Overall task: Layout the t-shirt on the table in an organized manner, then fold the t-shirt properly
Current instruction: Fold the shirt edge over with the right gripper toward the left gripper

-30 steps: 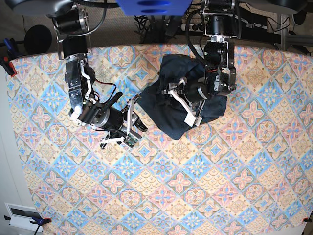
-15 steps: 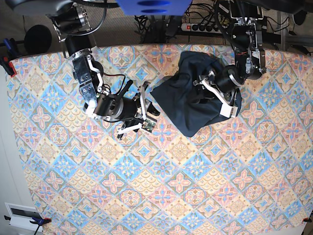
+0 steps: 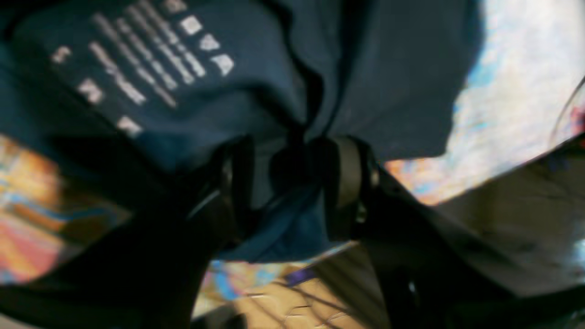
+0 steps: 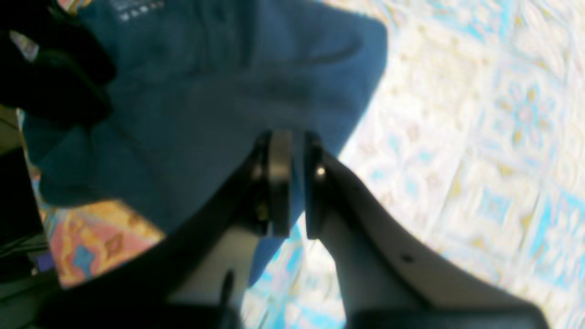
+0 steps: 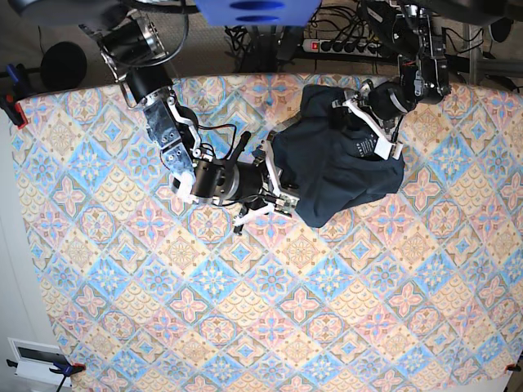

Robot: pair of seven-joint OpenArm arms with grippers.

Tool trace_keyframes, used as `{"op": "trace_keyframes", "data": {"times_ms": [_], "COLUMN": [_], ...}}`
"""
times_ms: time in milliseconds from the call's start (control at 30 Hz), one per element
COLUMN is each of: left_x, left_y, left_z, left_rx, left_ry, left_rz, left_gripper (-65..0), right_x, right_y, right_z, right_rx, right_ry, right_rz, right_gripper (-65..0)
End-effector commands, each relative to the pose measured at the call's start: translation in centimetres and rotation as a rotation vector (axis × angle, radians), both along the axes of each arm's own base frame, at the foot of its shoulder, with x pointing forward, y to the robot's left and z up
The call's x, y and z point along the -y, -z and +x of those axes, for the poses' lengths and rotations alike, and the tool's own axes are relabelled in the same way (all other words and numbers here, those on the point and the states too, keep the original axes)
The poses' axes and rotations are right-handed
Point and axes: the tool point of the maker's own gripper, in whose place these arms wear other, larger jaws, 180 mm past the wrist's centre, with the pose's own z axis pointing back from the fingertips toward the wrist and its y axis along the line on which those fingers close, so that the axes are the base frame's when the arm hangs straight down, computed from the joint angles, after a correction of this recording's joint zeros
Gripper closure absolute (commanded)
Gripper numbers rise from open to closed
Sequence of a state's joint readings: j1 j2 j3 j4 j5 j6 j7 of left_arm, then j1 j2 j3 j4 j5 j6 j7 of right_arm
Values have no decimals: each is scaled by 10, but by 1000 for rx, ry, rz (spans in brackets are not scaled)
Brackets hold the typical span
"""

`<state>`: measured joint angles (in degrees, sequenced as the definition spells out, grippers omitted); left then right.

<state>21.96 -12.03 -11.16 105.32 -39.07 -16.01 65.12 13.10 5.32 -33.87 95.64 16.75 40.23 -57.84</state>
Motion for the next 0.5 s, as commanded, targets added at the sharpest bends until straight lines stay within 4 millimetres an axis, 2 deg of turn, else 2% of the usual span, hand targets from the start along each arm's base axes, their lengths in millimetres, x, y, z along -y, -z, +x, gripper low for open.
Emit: {"op": "trace_keyframes", "data": {"times_ms": [0,100,167,300,367,467], "left_x": [-6,-18,-24,-27,-27,-27], "left_y": [-3,0,6,18,19,20], "left_z": [5,11,8,2,1,-3], "left_rx": [26,65,69,40,36,39], "left_ry": [-4,-21,-38,-55,-54,-48], "left_rz": [36,121,141,134,134,136], "left_gripper": [-217,-181,-171,-171,-171,-172], "right_x": [-13,-26,-35,-52,-60,-59], "right_y": [-20,-26,-28,-23,-23,1], "right_z": [9,15,16,13,18,23], "right_rx": [37,34,27,-20,-19,-4], "right_ry": [-13,-17,-23,-29,-29,-33], "right_rz": [56,80,93,116,135,72], "right_gripper": [-47,-47,-47,-48,-48,-48]}}
